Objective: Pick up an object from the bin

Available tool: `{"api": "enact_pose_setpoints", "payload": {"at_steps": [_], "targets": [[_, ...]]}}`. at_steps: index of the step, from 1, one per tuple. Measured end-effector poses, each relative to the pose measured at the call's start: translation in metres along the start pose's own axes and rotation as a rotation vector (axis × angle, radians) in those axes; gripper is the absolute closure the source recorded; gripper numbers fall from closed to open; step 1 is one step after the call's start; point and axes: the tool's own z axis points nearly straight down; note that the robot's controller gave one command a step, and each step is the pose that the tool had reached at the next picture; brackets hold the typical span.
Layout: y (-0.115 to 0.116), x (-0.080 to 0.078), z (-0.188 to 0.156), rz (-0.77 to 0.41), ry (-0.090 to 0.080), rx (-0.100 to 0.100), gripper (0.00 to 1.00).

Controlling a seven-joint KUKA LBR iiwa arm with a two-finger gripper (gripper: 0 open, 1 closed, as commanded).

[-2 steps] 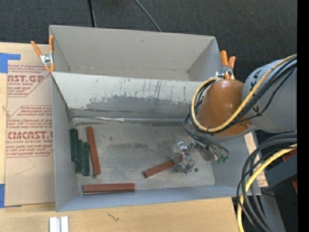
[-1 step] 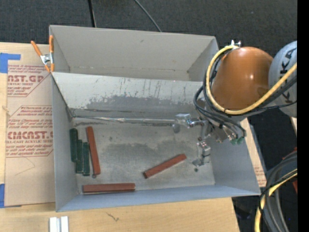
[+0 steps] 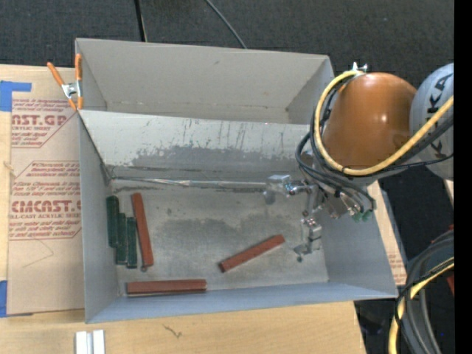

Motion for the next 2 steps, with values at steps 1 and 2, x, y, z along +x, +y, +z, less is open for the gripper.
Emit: {"api": "enact_pose_setpoints", "payload": {"at_steps": [1,2], "targets": [[0.014,0.003,0.043,-0.1,-0.003,0.002,0.0],[-0.005,-0.016,0.139,-0.193,0.003,-0.001,1.0]]}}
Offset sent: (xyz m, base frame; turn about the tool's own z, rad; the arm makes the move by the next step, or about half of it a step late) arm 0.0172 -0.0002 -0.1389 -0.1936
